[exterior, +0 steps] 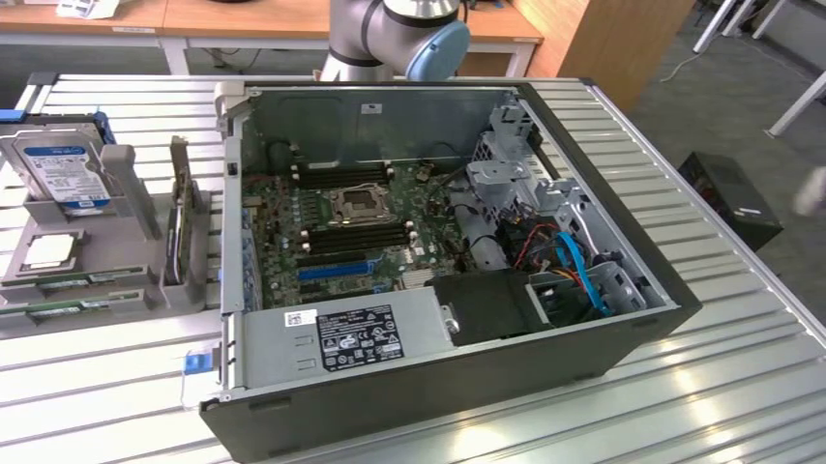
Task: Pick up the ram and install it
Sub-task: 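Pick up the ram and move it above insertion slot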
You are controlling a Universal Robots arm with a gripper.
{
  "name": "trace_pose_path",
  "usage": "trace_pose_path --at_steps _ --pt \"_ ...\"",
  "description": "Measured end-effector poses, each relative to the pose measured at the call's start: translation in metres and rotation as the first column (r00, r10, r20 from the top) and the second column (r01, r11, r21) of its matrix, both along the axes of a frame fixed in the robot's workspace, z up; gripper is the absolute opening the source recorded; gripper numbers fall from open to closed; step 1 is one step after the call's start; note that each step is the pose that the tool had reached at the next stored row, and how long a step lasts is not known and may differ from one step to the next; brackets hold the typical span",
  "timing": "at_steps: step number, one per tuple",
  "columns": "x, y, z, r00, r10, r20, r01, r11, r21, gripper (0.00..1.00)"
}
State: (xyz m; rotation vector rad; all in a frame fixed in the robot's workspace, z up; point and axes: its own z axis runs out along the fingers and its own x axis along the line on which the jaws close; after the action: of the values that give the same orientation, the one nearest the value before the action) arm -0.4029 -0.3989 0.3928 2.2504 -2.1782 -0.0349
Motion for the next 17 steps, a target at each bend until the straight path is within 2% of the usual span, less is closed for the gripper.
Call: trace_pose_path --at_steps 1,2,3,4,13,15,16,17 --pt "0.0 0.0 0.0 1.0 0.0 0.0 0.0 1.0 0.0 0.11" --pt "0.0 0.0 0.0 1.0 0.0 0.0 0.0 1.0 0.0 0.16" --pt "0.0 0.0 0.0 1.0 0.0 0.0 0.0 1.0 0.0 0.16" --pt "0.0 0.0 0.0 1.0 0.0 0.0 0.0 1.0 0.0 0.24" --pt "0.0 0.0 0.0 1.0 0.0 0.0 0.0 1.0 0.0 0.24" --pt "0.0 0.0 0.0 1.0 0.0 0.0 0.0 1.0 0.0 0.25" --pt "0.0 0.0 0.0 1.0 0.0 0.0 0.0 1.0 0.0 0.31" --pt "0.0 0.0 0.0 1.0 0.0 0.0 0.0 1.0 0.0 0.31"
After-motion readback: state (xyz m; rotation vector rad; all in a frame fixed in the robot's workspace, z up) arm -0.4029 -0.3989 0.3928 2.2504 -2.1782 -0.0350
